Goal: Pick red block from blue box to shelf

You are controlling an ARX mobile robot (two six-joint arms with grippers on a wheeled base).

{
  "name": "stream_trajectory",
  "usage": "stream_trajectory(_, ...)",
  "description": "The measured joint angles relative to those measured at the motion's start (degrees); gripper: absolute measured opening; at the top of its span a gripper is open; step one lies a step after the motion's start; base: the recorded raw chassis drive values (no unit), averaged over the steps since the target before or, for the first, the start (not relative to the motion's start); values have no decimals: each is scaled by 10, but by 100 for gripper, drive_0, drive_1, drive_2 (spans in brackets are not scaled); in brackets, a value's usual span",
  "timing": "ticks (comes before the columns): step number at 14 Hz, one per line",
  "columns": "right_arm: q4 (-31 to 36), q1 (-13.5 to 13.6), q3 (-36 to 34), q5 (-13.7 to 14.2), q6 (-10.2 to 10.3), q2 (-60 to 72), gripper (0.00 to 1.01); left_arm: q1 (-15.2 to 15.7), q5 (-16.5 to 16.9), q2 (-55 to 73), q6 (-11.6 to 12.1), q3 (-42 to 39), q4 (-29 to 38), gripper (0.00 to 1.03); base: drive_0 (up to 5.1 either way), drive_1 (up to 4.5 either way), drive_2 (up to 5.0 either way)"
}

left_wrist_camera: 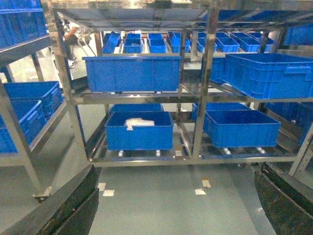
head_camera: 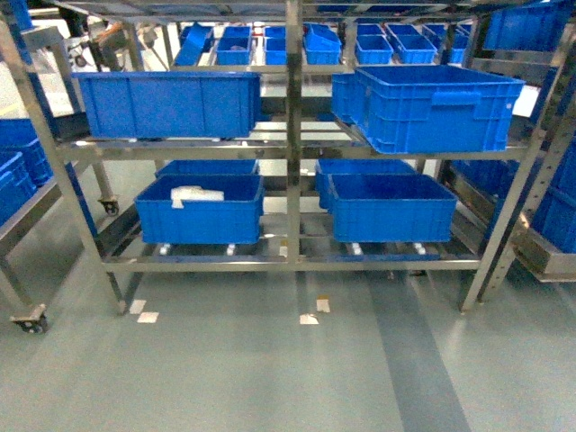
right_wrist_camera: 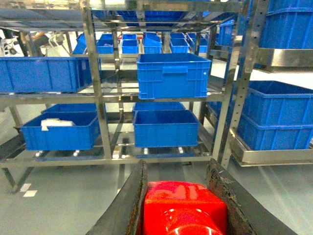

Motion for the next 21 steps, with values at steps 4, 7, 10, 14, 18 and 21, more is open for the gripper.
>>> stream_trajectory(4, 2, 0, 0, 0, 0, 0, 29, -2, -2, 0, 0, 0, 0, 98, -39, -39, -39)
stream_trajectory(7, 1, 0, 0, 0, 0, 0, 29, -2, -1, 0, 0, 0, 0, 98, 0, 0, 0)
stream_trajectory(10, -2, 0, 0, 0, 0, 0, 29, -2, 2, 0, 0, 0, 0, 98, 0, 0, 0)
stream_trajectory(14, 1, 0, 0, 0, 0, 0, 29, -1, 0, 0, 0, 0, 0, 98, 0, 0, 0)
stream_trajectory(18, 0, 0, 0, 0, 0, 0, 29, 0, -1, 0, 0, 0, 0, 98, 126, 424, -173)
stream_trajectory(21, 1, 0, 0, 0, 0, 0, 29, 0, 0, 0, 0, 0, 0, 98, 43, 443, -356)
